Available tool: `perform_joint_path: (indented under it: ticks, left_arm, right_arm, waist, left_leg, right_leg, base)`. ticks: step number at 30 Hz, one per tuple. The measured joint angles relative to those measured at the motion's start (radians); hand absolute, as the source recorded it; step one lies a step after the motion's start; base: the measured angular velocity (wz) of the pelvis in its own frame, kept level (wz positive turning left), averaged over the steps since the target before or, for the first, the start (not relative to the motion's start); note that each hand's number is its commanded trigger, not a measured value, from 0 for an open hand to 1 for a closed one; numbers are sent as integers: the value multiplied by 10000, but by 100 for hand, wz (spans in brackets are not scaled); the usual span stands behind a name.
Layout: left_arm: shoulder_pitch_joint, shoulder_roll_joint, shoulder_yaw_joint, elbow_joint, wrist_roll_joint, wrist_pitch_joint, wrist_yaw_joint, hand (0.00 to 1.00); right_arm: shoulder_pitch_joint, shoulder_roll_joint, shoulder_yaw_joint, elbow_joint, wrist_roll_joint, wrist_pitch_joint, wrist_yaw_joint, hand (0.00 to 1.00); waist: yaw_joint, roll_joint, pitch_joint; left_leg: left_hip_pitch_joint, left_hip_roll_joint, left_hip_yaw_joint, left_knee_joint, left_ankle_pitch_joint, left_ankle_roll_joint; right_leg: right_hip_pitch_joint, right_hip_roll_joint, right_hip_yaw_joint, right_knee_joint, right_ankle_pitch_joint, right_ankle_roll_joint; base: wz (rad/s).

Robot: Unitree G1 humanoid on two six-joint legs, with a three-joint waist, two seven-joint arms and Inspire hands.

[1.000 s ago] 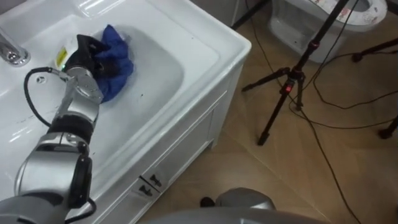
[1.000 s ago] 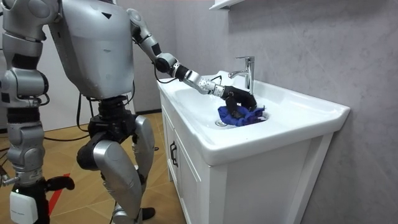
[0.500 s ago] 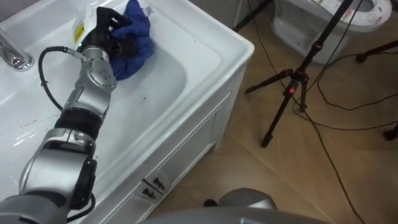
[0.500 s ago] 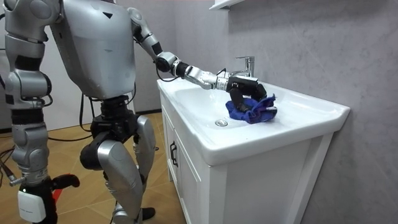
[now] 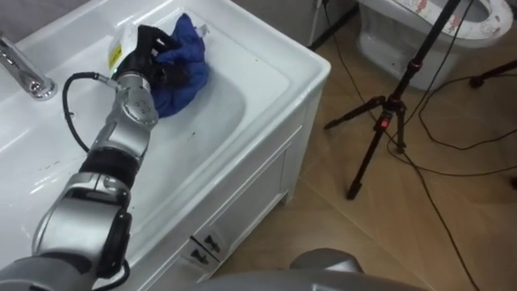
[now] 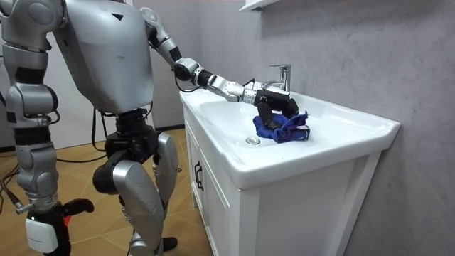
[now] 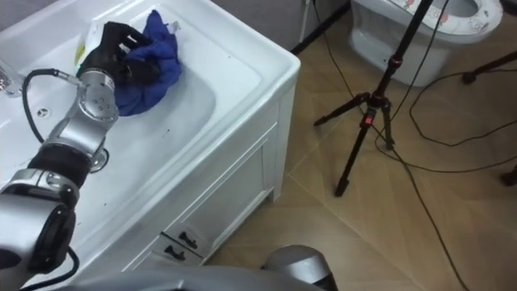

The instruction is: Wipe basin

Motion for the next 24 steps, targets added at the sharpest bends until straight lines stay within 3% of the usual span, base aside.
perform_joint_path:
  ticks: [2,6,9,13,24]
  left_arm:
    - [354,9,200,357,473,3,-17,100]
    - [1474,85,845,701,1124,276,-158,100]
    - [1923,179,1227,958,1095,250,-131,100]
    - [1925,314,1571,1409,1493,237,-122,100]
    - [1941,308,1951,1703,2624,230,-124,100]
  right_arm:
    - [71,0,-269,-66,-56,12,-1,0]
    - [153,6,-793,-202,-32,93,18,0]
    - [227,6,-1086,-199,-42,140,-7,0]
    - [238,31,-1136,-233,-143,197,-27,0]
    - [120,50,-1111,-378,-280,423,-2,0]
  waist:
    - [200,-17,9]
    - [256,-100,-4]
    - [408,-180,-56]
    - [664,-185,-165]
    - [1037,-264,-124]
  left_leg:
    - [133,1,30,18,2,0]
    - [117,4,-63,86,1,-1]
    - [105,0,-231,86,1,-1]
    - [179,3,-287,72,-2,-4]
    - [197,25,-520,8,-60,-41]
  right_leg:
    - [95,20,26,21,-20,-22]
    - [145,1,2,18,-62,-20]
    - [169,-45,-153,8,-65,-22]
    - [228,-56,-259,14,-75,-32]
    - [221,-31,-450,191,-133,-100]
  base:
    - [-15]
    - [6]
    - [14]
    - [6]
    - [2]
